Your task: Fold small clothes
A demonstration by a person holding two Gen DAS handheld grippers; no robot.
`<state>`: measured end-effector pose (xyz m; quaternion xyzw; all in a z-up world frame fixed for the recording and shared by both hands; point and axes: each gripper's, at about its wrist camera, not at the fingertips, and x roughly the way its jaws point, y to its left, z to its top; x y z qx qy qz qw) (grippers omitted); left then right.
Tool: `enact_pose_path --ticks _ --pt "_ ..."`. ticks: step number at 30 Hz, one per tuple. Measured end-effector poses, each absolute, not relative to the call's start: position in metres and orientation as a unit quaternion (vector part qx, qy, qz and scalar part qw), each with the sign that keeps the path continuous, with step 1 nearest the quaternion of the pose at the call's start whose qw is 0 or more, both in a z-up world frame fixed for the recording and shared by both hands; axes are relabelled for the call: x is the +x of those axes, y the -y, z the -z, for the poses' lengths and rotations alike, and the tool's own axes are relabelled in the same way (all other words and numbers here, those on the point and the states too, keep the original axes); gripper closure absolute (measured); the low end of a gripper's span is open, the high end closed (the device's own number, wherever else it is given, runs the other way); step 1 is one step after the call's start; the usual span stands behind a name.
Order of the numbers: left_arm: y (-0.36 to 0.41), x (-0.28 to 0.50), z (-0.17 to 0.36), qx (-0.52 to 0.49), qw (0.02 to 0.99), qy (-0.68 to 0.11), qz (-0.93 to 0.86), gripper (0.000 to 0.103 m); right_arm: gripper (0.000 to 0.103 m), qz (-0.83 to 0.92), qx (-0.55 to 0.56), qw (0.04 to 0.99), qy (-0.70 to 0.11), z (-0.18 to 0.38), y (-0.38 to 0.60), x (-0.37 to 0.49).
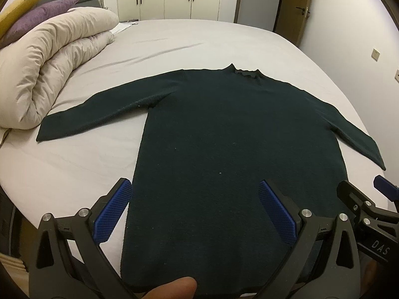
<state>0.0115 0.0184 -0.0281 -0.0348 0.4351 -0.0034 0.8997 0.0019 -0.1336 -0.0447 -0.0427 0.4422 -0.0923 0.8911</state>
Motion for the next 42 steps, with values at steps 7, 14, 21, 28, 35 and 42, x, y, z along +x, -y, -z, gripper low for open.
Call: enact_pose_path --ticks 7,14,21,28,35,42 --pt "-0.038 0.022 0.036 -0.054 0.895 -0.442 0.002 0.000 0.000 0.085 -0.048 0.888 -0.450 0.050 0.129 0.006" --pt "-0.113 0.039 0.044 -0.168 0.883 -0.438 0.018 0.000 0.000 -0.001 0.068 0.881 -0.468 0.053 0.138 0.019" --pt "-0.218 0.058 0.056 -0.320 0.858 -0.399 0.043 0.000 0.000 -0.058 0.148 0.865 -0.476 0.060 0.132 0.045" --pt "-0.351 0.067 0.100 -0.533 0.789 -0.303 0.032 0.000 0.000 -0.134 0.193 0.848 -0.476 0.064 0.101 0.068" --pt "-0.443 0.092 0.150 -0.635 0.726 -0.263 -0.005 0.003 0.003 -0.150 0.214 0.829 -0.495 0.080 0.081 0.089" --pt "-0.461 0.120 0.164 -0.642 0.724 -0.250 -0.026 0.007 0.009 -0.157 0.201 0.823 -0.508 0.093 0.068 0.099"
